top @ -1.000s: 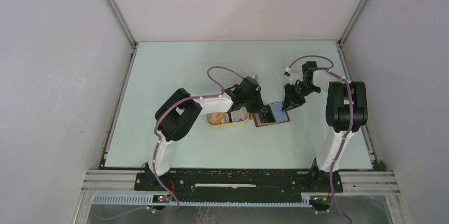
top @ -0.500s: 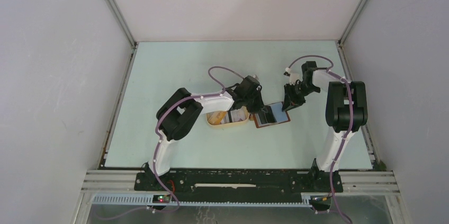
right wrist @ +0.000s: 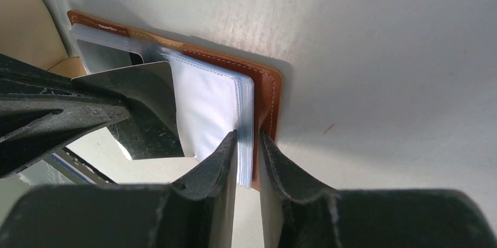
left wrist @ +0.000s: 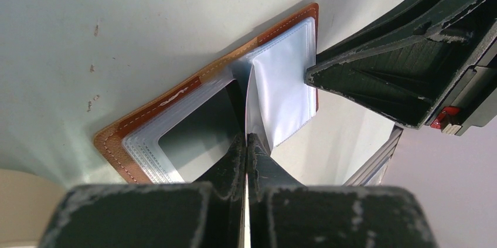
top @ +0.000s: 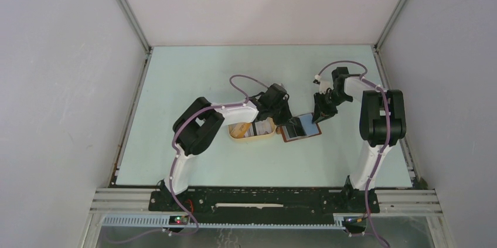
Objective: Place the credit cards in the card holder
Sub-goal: Insert the credit card into the card holder.
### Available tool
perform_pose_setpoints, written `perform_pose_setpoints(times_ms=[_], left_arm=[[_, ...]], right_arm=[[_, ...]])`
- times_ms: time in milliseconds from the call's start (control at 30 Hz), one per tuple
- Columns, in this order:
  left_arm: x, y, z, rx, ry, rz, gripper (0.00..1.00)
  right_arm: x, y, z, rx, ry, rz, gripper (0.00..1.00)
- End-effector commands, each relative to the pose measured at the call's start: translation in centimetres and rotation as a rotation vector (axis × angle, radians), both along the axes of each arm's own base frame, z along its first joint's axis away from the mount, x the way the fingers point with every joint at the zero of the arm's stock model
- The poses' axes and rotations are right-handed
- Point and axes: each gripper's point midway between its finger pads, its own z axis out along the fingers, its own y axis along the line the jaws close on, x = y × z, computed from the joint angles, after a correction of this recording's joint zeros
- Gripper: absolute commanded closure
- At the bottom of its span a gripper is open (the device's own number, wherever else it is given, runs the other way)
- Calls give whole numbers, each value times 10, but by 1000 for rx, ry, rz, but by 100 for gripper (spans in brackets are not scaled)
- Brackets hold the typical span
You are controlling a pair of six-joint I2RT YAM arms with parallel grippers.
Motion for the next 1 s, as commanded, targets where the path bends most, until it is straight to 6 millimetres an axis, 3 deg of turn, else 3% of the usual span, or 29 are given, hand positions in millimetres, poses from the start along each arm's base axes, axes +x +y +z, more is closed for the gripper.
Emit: perform_pose_setpoints(times_ms=[0, 767, 967], left_arm=[[-18, 12, -23, 55, 77, -12, 100], [-20, 13, -25, 7, 99, 3, 100], [-16, -2, -16, -111, 90, -7, 100]], right_arm=[[3, -1, -10, -64, -8, 8, 74], [4, -4, -12, -84, -9, 3, 75], [3, -6, -13, -89, -1, -2, 75]])
